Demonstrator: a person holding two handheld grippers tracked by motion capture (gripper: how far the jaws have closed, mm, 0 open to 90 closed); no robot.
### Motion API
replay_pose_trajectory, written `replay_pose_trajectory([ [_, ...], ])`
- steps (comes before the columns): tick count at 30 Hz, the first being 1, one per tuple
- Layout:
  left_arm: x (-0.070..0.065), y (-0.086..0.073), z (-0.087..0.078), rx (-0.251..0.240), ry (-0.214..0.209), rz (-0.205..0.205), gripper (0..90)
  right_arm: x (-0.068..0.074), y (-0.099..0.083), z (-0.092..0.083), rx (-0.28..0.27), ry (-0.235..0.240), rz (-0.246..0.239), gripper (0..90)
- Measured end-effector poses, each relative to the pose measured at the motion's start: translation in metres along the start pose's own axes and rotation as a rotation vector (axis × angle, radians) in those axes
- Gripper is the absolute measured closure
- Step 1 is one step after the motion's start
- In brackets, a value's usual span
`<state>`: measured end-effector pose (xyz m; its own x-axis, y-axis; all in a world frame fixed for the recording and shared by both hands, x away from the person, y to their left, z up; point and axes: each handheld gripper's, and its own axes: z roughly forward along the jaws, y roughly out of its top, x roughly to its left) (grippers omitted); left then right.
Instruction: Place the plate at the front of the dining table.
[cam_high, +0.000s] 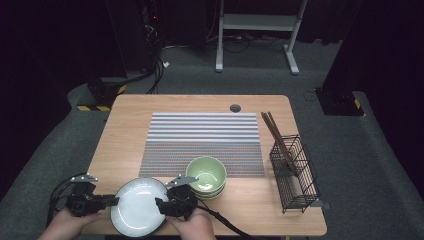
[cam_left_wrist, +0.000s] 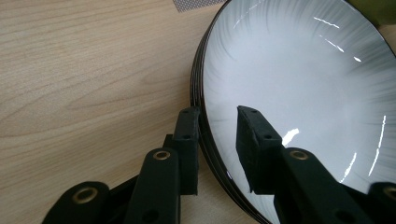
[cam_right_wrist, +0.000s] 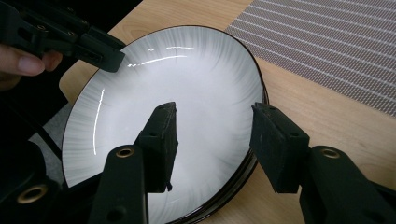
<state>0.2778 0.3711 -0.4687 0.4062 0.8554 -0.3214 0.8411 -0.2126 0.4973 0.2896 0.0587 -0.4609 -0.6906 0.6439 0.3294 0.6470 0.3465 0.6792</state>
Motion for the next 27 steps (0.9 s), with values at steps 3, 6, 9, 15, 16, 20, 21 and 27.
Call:
replay_pose_trajectory([
  [3, -0.0005, 0.0003, -0.0001, 0.001, 0.006, 0.008, 69.2, -0.0012, 0.0001, 0.0012, 0.007, 0.015, 0.028, 49.9],
  [6, -0.0003, 0.0, -0.0008, -0.001, 0.003, 0.004, 69.3, -0.0013, 0.0, 0.0015, 0.015, 0.011, 0.058, 47.7],
  [9, -0.0002, -0.0006, -0.0007, 0.002, 0.002, 0.005, 69.3, -0.0035, -0.0006, 0.0026, 0.022, 0.039, 0.09, 46.1],
  [15, 0.0018, -0.0028, 0.0008, 0.011, -0.003, 0.005, 69.3, -0.0045, 0.0, 0.0047, 0.043, 0.05, 0.142, 46.4],
  [16, 0.0015, -0.0032, 0.001, 0.01, -0.007, -0.003, 69.3, -0.0049, 0.0003, 0.0052, 0.051, 0.055, 0.155, 46.3],
  [20, 0.0017, -0.0038, 0.0005, 0.008, -0.012, -0.004, 69.3, -0.0059, 0.0014, 0.0059, 0.062, 0.086, 0.184, 46.4],
  [21, 0.0016, -0.0038, 0.0004, 0.008, -0.012, -0.004, 69.2, -0.0056, 0.0018, 0.0059, 0.067, 0.096, 0.198, 46.8],
  [27, 0.0022, -0.0034, -0.0002, 0.005, -0.014, 0.0, 69.1, -0.0081, 0.0015, 0.0044, 0.057, 0.058, 0.193, 46.0],
])
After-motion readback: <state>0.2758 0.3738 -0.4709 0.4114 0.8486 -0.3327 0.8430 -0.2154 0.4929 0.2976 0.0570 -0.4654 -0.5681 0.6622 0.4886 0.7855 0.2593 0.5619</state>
